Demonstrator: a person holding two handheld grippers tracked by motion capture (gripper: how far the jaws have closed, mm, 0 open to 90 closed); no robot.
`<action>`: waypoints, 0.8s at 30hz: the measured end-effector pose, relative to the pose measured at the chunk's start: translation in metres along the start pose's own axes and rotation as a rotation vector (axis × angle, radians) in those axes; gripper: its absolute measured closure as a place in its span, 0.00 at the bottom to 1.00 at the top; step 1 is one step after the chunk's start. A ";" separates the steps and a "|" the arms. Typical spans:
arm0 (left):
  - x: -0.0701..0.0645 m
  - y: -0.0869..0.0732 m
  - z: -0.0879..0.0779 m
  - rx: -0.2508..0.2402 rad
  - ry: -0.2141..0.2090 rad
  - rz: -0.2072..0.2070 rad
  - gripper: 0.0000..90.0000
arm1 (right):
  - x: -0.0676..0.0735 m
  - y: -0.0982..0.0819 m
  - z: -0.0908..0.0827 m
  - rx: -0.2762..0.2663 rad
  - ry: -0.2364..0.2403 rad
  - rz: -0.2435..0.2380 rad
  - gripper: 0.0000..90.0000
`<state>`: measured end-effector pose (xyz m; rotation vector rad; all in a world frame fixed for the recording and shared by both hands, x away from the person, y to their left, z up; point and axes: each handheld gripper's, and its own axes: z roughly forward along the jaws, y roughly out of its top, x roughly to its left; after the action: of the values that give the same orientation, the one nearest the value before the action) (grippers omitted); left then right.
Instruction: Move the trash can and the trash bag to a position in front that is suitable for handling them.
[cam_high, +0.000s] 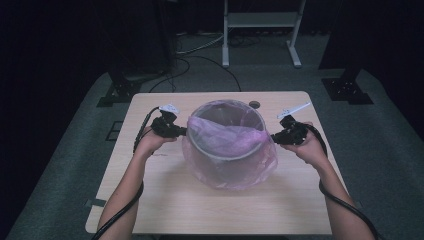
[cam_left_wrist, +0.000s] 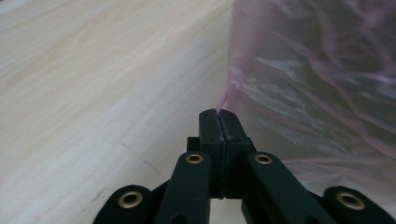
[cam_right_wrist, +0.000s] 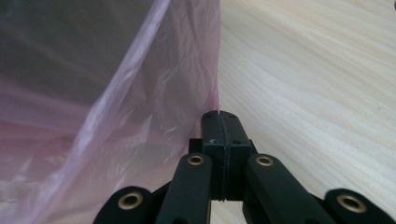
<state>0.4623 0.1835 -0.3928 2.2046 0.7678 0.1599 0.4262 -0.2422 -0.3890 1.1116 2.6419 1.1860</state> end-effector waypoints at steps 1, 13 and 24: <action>0.000 -0.001 -0.004 -0.006 -0.007 0.001 0.88 | 0.000 -0.001 -0.002 -0.012 0.009 0.000 0.87; -0.016 -0.002 -0.064 -0.109 -0.084 0.089 0.58 | 0.010 -0.008 -0.069 -0.138 -0.007 -0.061 0.66; -0.048 -0.004 -0.063 -0.109 -0.195 0.184 0.40 | 0.047 -0.005 -0.077 -0.142 0.107 -0.193 0.54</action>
<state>0.3997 0.1985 -0.3460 2.1470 0.4395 0.0744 0.3652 -0.2638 -0.3267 0.7717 2.6191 1.4017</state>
